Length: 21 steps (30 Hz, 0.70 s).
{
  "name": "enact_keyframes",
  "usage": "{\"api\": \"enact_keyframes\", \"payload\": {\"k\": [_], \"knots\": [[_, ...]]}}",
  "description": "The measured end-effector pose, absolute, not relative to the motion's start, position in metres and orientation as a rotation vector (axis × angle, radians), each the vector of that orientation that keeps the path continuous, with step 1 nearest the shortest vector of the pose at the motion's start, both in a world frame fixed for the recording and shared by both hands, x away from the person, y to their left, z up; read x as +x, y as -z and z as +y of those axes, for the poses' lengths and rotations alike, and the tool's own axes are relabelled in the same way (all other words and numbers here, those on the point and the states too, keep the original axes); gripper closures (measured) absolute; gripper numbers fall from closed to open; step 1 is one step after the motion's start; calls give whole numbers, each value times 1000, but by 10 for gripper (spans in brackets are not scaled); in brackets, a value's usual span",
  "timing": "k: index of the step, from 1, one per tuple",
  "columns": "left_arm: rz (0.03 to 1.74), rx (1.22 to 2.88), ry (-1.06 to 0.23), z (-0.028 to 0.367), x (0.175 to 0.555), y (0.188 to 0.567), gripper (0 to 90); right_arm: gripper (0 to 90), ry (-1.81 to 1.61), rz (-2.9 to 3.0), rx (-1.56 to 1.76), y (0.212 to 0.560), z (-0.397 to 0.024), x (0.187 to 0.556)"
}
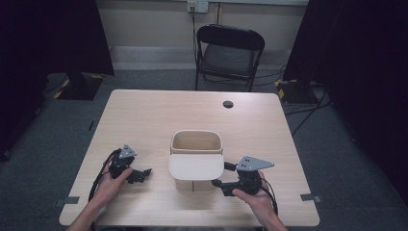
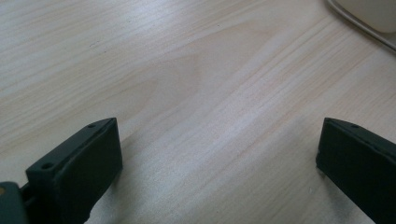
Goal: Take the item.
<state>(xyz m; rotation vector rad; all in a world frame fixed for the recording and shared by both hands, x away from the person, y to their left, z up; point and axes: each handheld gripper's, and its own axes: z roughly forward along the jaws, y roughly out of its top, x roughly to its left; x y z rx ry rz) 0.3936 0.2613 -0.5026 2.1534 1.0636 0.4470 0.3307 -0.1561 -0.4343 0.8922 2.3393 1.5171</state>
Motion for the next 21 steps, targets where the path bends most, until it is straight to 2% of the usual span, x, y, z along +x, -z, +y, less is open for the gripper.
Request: {"api": "enact_keyframes", "payload": {"k": [6,21], "knots": [[1064,2153,-447,261,394,503,0,233,-1519,2324,891,433,-156,331],[1065,2152,-446,261,394,503,0,245,-1536,2301,888,429,-156,331]]}}
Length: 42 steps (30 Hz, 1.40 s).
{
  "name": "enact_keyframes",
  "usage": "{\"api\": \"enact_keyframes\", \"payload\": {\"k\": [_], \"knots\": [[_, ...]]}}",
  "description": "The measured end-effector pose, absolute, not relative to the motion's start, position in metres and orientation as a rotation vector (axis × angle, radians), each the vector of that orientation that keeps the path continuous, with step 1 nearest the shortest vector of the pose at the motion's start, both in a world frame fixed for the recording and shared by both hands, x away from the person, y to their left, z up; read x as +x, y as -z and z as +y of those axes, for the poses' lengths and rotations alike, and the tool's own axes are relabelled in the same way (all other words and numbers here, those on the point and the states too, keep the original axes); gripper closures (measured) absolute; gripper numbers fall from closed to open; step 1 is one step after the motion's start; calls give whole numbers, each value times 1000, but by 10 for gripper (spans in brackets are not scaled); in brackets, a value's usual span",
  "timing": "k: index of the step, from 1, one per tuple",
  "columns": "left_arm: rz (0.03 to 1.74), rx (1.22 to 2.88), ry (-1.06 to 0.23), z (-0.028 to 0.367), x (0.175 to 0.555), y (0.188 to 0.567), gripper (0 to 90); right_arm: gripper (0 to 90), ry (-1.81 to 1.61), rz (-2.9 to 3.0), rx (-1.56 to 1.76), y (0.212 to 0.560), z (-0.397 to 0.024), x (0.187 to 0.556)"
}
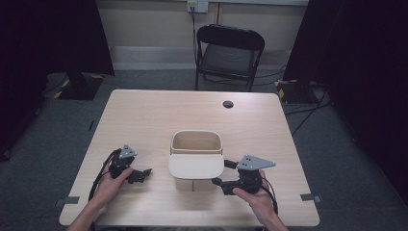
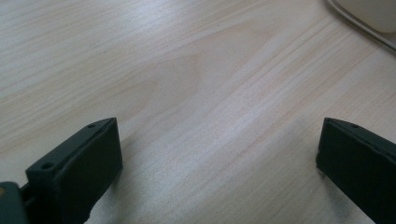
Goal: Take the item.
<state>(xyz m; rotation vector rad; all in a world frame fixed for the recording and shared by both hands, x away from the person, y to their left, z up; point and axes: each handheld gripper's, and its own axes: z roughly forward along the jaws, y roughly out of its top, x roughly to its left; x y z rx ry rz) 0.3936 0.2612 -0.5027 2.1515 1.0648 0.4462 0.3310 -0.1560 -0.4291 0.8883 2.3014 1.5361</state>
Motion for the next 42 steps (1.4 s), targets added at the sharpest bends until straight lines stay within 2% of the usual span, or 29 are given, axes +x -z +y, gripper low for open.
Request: {"api": "enact_keyframes", "payload": {"k": [42], "knots": [[1065,2149,-446,261,394,503,0,264,-1543,2271,912,422,-155,338]]}}
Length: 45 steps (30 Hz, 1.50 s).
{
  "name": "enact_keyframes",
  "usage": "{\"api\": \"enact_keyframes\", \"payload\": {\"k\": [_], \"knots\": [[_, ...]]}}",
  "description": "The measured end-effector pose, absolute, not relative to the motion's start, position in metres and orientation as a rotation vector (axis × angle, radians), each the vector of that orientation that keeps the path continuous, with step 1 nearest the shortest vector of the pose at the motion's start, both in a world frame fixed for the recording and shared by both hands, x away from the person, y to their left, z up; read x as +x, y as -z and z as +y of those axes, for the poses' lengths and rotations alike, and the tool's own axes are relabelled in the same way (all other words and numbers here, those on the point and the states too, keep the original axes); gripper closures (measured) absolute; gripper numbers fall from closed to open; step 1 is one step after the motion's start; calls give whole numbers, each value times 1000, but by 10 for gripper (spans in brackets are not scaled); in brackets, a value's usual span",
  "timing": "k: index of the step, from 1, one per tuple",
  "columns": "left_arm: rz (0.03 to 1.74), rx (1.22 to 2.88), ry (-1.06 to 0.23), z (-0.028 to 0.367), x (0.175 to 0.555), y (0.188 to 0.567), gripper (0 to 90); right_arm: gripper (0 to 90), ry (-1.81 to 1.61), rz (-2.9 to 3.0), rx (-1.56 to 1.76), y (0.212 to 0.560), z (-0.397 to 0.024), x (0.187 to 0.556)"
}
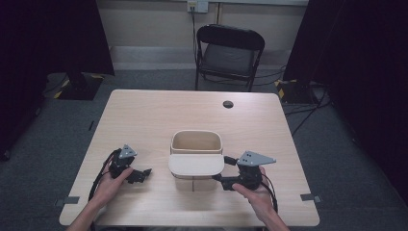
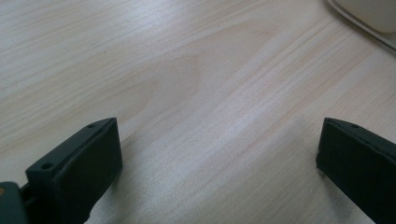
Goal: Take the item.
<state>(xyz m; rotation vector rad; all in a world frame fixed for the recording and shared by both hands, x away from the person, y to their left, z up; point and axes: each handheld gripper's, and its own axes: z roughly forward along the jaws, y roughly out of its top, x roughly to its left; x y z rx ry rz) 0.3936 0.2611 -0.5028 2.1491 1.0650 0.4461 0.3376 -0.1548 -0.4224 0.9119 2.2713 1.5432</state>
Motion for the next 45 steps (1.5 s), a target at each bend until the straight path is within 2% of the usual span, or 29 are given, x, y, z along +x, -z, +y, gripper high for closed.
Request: {"api": "enact_keyframes", "payload": {"k": [45], "knots": [[1064,2149,-448,261,394,503,0,304,-1573,2202,919,411,-154,344]]}}
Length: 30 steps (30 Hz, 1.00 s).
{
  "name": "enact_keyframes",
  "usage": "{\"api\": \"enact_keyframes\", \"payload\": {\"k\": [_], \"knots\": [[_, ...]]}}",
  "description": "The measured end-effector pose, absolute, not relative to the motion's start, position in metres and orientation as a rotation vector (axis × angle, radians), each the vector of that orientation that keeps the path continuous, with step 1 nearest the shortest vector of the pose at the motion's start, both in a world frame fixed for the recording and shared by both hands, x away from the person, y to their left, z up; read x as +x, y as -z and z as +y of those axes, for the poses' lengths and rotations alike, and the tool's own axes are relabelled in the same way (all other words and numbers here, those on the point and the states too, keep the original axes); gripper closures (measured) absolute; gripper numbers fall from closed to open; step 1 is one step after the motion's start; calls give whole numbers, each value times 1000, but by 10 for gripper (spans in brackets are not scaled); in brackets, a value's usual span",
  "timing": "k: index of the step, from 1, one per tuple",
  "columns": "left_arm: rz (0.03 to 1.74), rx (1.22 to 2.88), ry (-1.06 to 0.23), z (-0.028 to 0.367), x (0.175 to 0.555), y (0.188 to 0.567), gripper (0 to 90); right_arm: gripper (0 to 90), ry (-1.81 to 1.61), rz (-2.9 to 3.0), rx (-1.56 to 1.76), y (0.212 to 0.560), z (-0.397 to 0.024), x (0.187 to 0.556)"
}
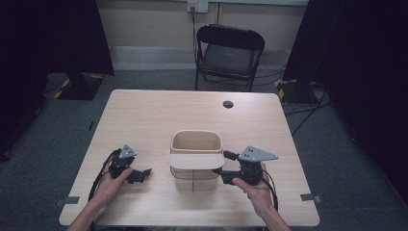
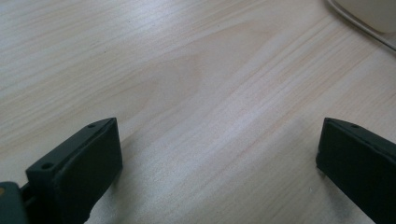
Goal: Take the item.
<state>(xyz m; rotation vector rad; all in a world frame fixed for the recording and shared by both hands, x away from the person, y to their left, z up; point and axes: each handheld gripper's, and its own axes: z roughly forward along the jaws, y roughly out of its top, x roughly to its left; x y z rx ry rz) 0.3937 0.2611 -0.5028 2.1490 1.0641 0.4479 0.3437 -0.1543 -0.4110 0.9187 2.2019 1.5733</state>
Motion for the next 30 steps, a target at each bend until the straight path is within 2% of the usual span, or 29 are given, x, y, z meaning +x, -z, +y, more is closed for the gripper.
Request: {"api": "enact_keyframes", "payload": {"k": [30], "knots": [[1061,2158,-447,262,394,503,0,349,-1609,2177,893,402,-153,346]]}}
